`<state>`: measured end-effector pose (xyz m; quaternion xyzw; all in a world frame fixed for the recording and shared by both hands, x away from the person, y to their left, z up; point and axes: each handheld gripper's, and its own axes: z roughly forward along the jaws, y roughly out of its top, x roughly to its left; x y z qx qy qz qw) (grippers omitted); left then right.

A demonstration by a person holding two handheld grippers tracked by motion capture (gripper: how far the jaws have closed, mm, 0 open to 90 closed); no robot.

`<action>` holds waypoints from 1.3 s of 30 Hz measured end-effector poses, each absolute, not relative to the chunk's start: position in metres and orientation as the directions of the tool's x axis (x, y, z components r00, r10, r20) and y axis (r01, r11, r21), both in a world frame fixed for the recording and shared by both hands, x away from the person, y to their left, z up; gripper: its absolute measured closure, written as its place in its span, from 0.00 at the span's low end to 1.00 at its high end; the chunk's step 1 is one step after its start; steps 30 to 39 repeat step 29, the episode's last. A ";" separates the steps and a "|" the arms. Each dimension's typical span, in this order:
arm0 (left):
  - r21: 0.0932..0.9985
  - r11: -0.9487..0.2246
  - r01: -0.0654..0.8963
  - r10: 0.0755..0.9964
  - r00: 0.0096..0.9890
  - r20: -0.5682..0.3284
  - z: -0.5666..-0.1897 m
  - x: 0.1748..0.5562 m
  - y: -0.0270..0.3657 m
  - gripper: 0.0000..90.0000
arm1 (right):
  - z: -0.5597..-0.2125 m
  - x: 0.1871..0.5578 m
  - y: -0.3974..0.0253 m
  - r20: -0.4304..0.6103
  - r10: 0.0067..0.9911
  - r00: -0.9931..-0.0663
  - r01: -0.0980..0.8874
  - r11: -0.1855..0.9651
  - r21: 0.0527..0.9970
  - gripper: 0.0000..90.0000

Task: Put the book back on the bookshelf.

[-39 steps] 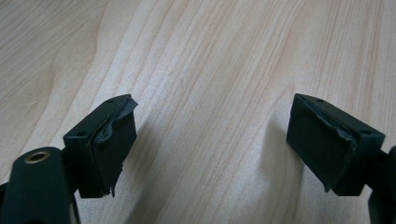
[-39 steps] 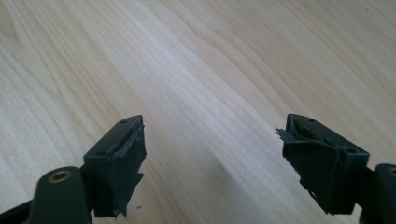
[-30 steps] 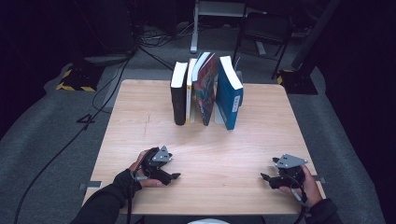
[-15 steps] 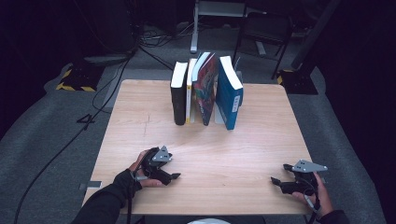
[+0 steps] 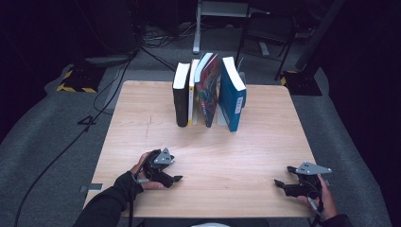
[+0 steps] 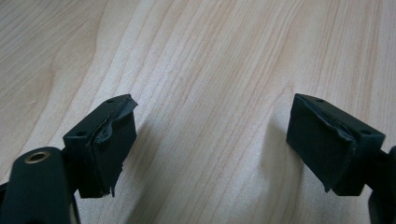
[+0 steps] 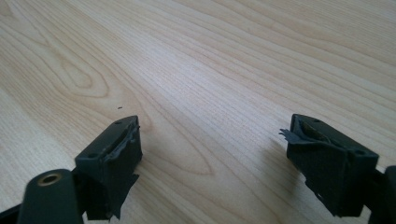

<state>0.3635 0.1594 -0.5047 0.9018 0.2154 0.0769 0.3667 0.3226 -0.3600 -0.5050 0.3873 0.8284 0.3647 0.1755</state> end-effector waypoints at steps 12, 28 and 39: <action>0.694 -0.641 0.327 0.438 0.899 -0.019 -0.505 0.364 0.160 0.17 | -0.505 0.323 -0.360 -0.009 0.774 -0.633 0.517 0.430 0.740 0.20; 0.694 -0.642 0.326 0.433 0.901 -0.023 -0.505 0.365 0.160 0.17 | -0.505 0.323 -0.360 -0.006 0.780 -0.626 0.522 0.425 0.740 0.20; 0.694 -0.641 0.327 0.434 0.901 -0.023 -0.505 0.365 0.160 0.17 | -0.505 0.323 -0.360 -0.006 0.780 -0.625 0.523 0.424 0.740 0.20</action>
